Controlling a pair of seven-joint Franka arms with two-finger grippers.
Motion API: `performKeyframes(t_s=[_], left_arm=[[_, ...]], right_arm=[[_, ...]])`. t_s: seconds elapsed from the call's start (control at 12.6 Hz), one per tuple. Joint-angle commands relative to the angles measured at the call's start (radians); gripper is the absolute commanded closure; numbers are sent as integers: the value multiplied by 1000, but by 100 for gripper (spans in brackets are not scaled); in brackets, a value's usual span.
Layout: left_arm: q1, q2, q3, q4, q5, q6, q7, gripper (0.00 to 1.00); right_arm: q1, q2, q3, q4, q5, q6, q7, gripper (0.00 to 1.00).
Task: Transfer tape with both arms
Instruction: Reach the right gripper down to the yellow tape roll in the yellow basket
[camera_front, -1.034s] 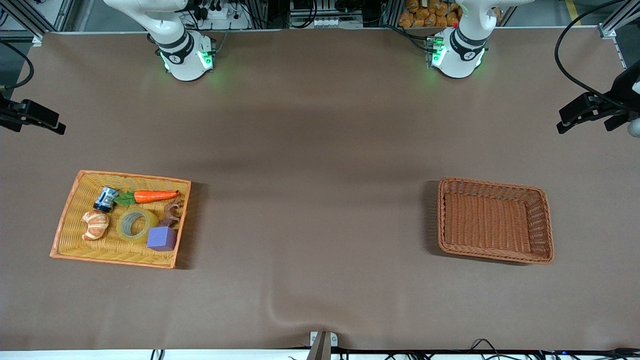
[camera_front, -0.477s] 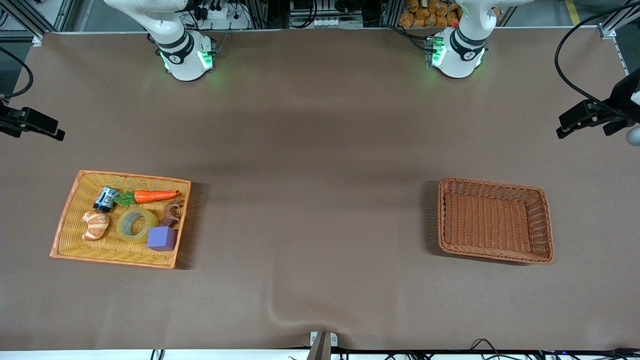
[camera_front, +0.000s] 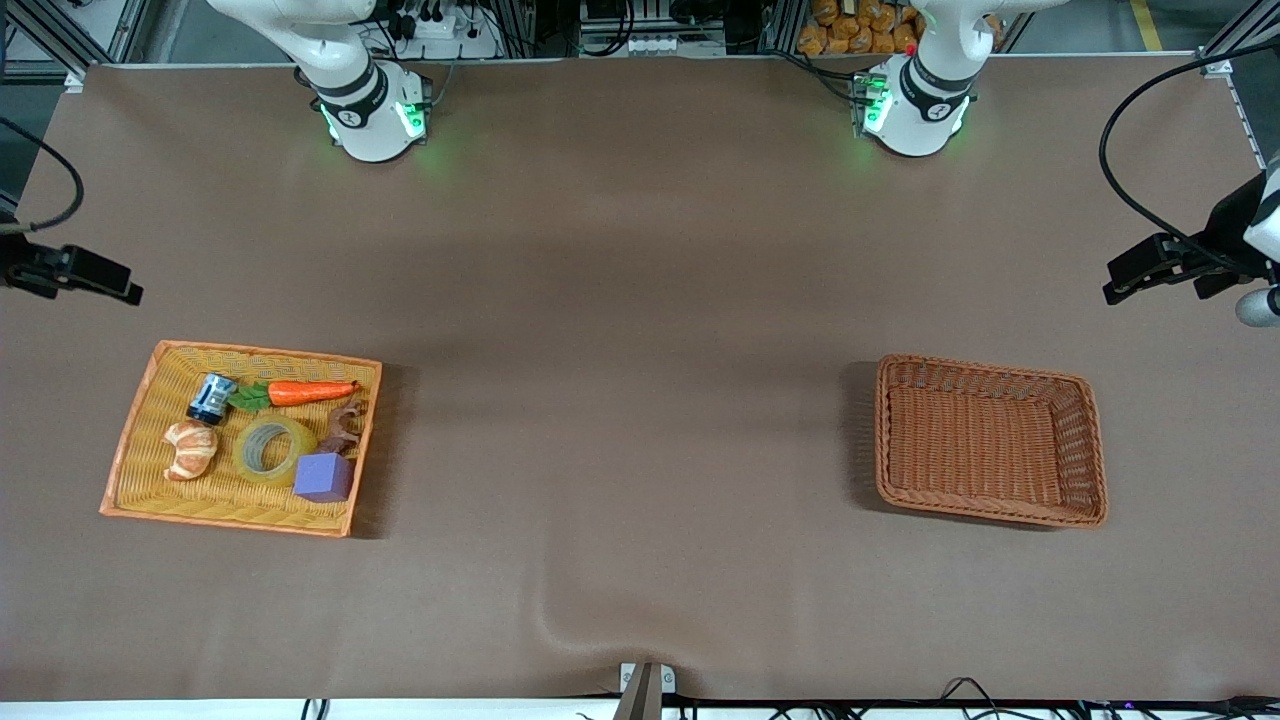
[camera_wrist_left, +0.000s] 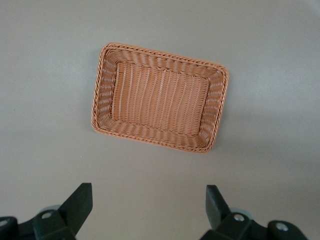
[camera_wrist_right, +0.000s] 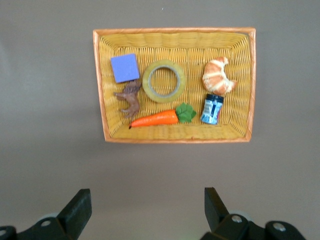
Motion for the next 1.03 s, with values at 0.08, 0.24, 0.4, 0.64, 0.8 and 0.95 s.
performKeyframes(t_s=[0.08,0.24,0.4,0.64,0.8,0.95], left_arm=[[8,8,-5,5,-9,2,5,0],[8,8,-5,4,-11,2,5,0],[8,8,-5,2,-11,2,5,0],[8,12,-5,1,-11,10,5,0],[6,11,-5,-7,-11,19,5,0],[6,12,-5,-7,-11,21,5,0]], right_arm=[[17,205,11,17,109,94,11,0],[45,298,10,17,108,195,11,0],[82,372,10,19,94,264,11,0],[62,484,8,25,100,390,-45,0],[7,565,7,57,95,433,-288,0],[-21,572,2,63,92,461,-347,0]])
